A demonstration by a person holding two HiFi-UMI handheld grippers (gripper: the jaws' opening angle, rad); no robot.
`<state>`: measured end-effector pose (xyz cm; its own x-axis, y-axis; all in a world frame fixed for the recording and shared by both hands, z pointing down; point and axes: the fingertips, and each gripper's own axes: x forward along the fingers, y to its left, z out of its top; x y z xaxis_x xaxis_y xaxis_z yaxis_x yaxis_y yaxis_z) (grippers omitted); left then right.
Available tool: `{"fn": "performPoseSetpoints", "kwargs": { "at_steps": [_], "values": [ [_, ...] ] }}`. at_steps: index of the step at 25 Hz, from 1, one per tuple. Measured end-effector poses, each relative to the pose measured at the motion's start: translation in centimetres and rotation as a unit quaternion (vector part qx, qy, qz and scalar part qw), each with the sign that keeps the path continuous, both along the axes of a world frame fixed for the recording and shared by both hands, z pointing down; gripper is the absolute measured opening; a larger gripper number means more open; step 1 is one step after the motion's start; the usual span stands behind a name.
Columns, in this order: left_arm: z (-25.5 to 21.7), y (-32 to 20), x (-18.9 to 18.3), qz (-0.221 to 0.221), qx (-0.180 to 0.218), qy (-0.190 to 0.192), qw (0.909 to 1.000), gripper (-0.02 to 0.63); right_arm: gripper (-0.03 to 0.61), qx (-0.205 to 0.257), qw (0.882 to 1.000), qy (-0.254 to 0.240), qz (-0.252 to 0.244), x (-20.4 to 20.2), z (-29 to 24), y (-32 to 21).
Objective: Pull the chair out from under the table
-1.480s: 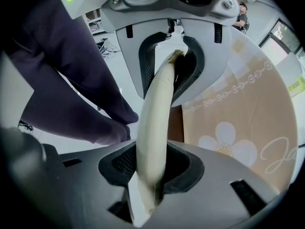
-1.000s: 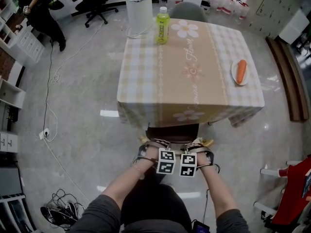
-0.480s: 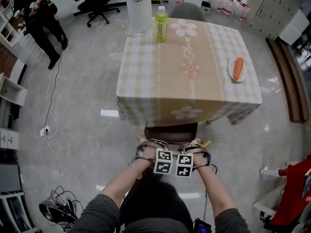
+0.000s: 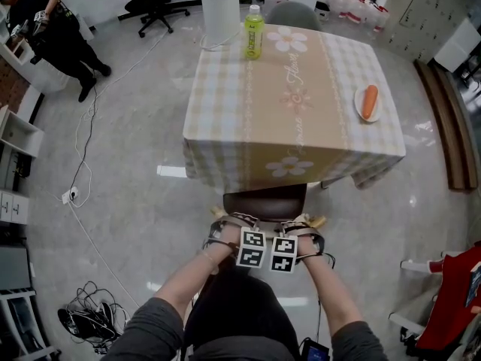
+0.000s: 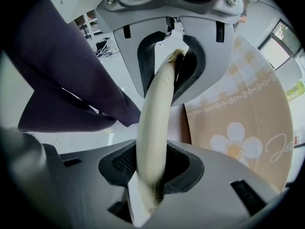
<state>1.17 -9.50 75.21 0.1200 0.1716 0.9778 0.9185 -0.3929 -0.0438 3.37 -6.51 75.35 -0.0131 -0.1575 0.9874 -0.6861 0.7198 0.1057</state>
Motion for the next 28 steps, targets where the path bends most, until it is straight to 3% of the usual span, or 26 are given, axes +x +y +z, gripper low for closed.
{"fn": "performPoseSetpoints", "kwargs": {
  "at_steps": [28],
  "values": [
    [0.5, 4.7, -6.8, 0.007, 0.028, 0.015, 0.9995, 0.147, 0.129, 0.000, 1.000, 0.006, 0.013, -6.9, 0.5, 4.9]
  ]
}}
